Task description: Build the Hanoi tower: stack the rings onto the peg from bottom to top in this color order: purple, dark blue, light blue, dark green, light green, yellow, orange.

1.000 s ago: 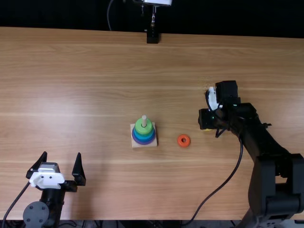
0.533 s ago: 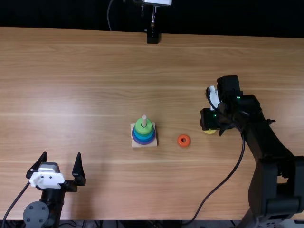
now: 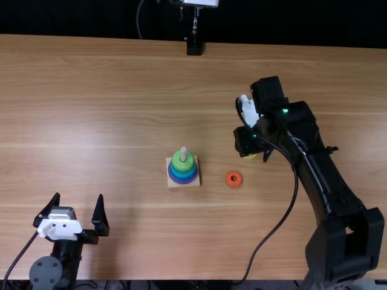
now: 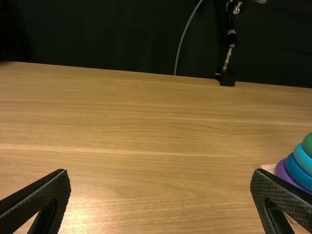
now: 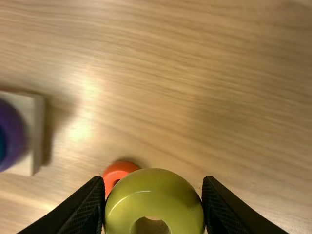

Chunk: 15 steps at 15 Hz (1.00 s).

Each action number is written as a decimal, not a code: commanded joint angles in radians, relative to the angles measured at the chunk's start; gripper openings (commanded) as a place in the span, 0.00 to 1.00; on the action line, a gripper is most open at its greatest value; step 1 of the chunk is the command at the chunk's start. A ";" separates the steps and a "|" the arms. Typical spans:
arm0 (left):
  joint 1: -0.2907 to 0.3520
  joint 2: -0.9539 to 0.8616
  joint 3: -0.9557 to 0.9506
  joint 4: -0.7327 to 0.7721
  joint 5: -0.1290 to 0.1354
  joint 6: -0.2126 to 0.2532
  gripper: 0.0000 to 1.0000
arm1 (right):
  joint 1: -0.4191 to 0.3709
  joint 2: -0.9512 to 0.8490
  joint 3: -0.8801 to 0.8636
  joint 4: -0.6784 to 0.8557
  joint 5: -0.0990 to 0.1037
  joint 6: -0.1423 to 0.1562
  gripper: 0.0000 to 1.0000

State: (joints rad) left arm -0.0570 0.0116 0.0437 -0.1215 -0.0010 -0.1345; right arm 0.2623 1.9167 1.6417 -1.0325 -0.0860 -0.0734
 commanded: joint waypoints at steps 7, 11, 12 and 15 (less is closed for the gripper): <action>-0.001 -0.012 -0.039 -0.004 -0.010 0.004 1.00 | 0.184 -0.062 0.222 -0.095 -0.010 0.003 0.00; -0.001 -0.012 -0.039 -0.004 -0.010 0.004 1.00 | 0.252 -0.059 0.279 -0.104 -0.010 0.066 0.00; -0.001 -0.012 -0.039 -0.004 -0.010 0.004 1.00 | 0.267 -0.059 0.282 -0.103 -0.010 0.073 0.00; -0.001 -0.012 -0.039 -0.004 -0.010 0.004 1.00 | 0.311 -0.056 0.337 -0.123 -0.010 0.114 0.00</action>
State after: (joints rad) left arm -0.0574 0.0116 0.0437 -0.1219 -0.0010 -0.1349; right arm 0.5644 1.8912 1.9461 -1.1549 -0.0898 0.0170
